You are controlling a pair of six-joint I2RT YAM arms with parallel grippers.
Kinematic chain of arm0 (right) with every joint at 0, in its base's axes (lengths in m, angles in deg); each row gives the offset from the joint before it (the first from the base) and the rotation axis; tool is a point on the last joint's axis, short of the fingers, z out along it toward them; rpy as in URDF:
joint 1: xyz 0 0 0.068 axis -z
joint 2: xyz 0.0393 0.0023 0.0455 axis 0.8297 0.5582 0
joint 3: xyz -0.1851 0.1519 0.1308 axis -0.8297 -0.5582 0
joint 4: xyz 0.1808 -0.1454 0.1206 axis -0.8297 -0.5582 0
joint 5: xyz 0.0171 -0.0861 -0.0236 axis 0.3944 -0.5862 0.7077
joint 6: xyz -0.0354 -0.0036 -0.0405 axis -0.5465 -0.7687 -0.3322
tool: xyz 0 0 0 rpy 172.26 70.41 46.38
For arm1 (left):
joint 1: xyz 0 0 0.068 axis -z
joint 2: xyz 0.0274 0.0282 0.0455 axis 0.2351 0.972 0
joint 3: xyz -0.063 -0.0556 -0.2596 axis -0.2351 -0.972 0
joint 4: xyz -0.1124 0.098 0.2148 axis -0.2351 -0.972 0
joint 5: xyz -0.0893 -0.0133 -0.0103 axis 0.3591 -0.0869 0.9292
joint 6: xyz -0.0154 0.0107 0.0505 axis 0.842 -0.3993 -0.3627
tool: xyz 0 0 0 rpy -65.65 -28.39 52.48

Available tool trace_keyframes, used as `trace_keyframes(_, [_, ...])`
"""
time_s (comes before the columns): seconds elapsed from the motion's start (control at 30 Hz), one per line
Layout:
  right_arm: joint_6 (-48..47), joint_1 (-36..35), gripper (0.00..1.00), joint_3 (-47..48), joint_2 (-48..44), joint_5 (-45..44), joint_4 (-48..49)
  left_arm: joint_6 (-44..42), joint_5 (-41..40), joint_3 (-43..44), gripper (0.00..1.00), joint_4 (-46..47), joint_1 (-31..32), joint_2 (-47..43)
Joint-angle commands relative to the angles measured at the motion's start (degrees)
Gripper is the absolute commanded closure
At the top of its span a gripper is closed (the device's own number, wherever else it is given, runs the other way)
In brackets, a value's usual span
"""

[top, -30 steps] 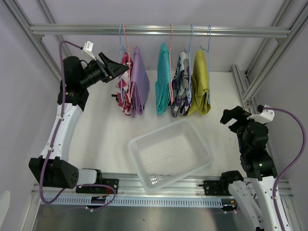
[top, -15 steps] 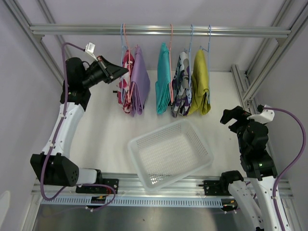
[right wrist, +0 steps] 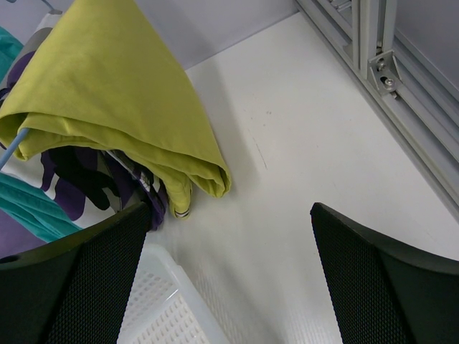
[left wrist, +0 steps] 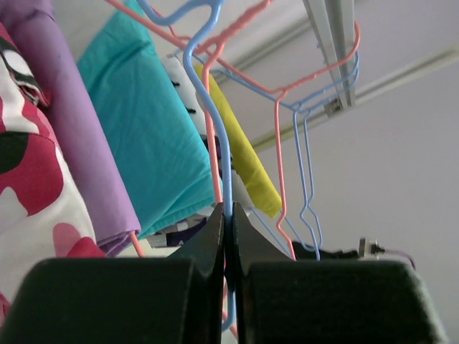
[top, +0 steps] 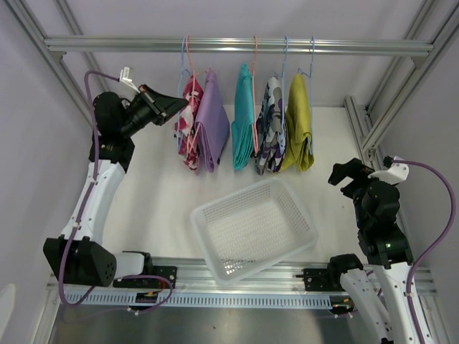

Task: Remove the trousers from the hanger
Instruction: Pick up the hanger from the clothesline.

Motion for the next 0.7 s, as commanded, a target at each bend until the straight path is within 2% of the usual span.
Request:
trace_keyframes(0.0, [-0.02,0.25,0.01,1.76,0.12,-0.33,0.06,-3.00,-7.15,5.13,1.00,2.06,0.29,-6.25])
trace_keyframes(0.1, [-0.02,0.33,0.01,1.76,-0.06,-0.33,-0.11,-5.63,-14.26,7.77,1.00,-2.43,0.29,-8.10])
trace_keyframes(0.23, [-0.02,0.33,0.01,1.76,-0.23,-0.42,-0.38,-6.43,-17.70,11.73,0.99,-7.09,0.29,-7.93])
trace_keyframes(0.53, [-0.02,0.07,0.01,1.94,-0.50,-0.77,-0.55,-2.13,-18.67,16.74,1.00,-6.74,0.21,-5.46])
trace_keyframes(0.67, [-0.10,-0.02,0.01,1.85,-0.50,-0.95,-0.55,-1.95,-21.92,18.41,0.99,-7.44,0.21,-5.64])
